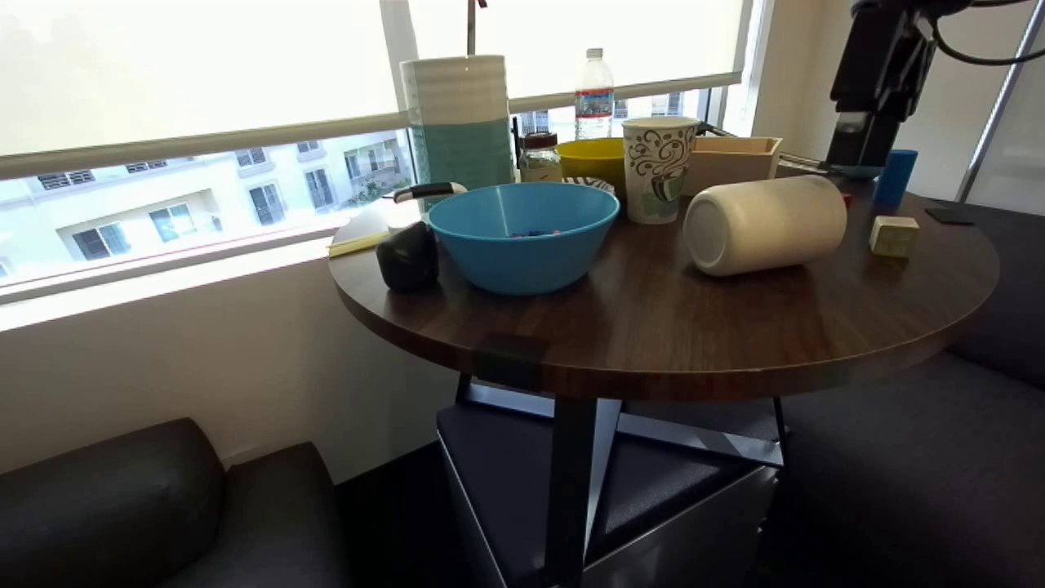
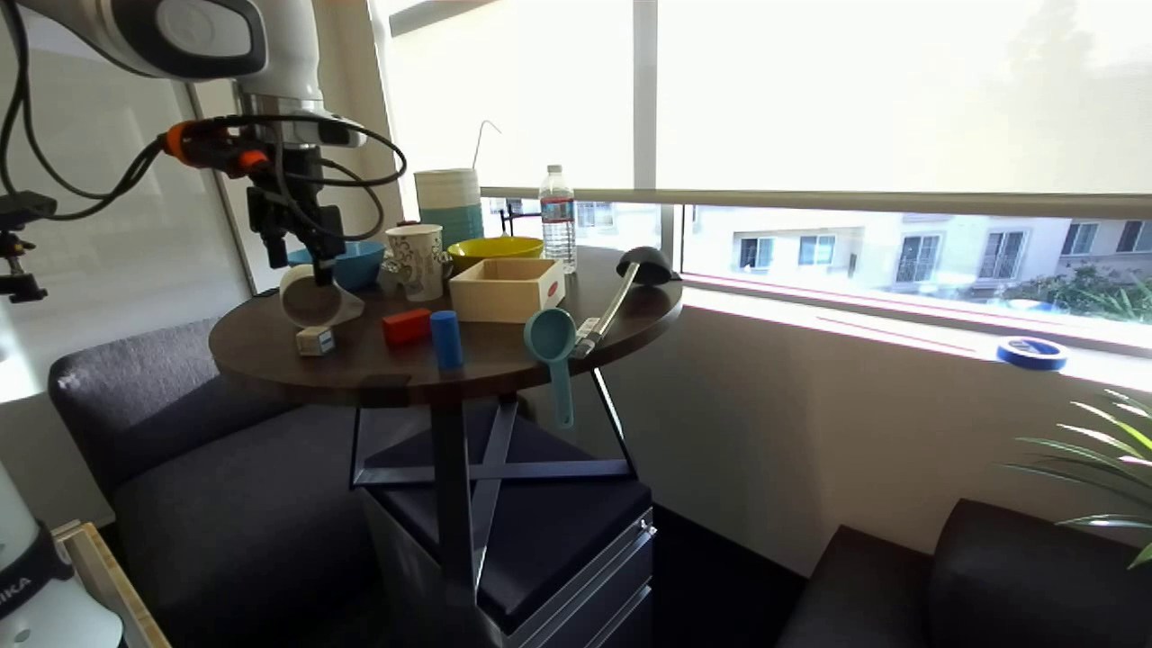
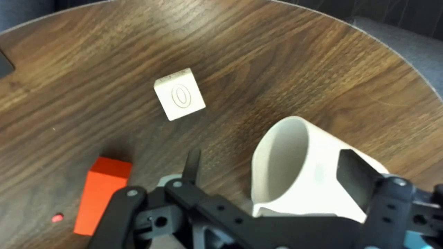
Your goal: Put the beige cup upside down
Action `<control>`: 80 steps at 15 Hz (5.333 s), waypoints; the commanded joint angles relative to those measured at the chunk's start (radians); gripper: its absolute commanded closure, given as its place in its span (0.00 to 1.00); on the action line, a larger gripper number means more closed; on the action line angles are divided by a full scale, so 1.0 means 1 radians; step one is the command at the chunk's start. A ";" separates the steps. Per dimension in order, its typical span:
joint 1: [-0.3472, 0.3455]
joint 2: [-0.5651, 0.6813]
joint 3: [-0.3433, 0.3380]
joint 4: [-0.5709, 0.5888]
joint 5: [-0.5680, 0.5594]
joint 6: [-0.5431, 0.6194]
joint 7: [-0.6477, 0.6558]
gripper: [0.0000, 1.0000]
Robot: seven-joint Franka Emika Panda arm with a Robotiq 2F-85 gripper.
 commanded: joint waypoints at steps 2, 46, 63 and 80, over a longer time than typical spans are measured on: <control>0.099 -0.023 0.017 -0.002 -0.007 0.000 -0.138 0.00; 0.296 0.167 -0.020 -0.026 0.123 0.362 -0.830 0.00; 0.295 0.098 -0.110 -0.080 0.463 0.417 -1.063 0.38; 0.159 0.023 -0.054 -0.182 1.277 0.483 -1.586 0.38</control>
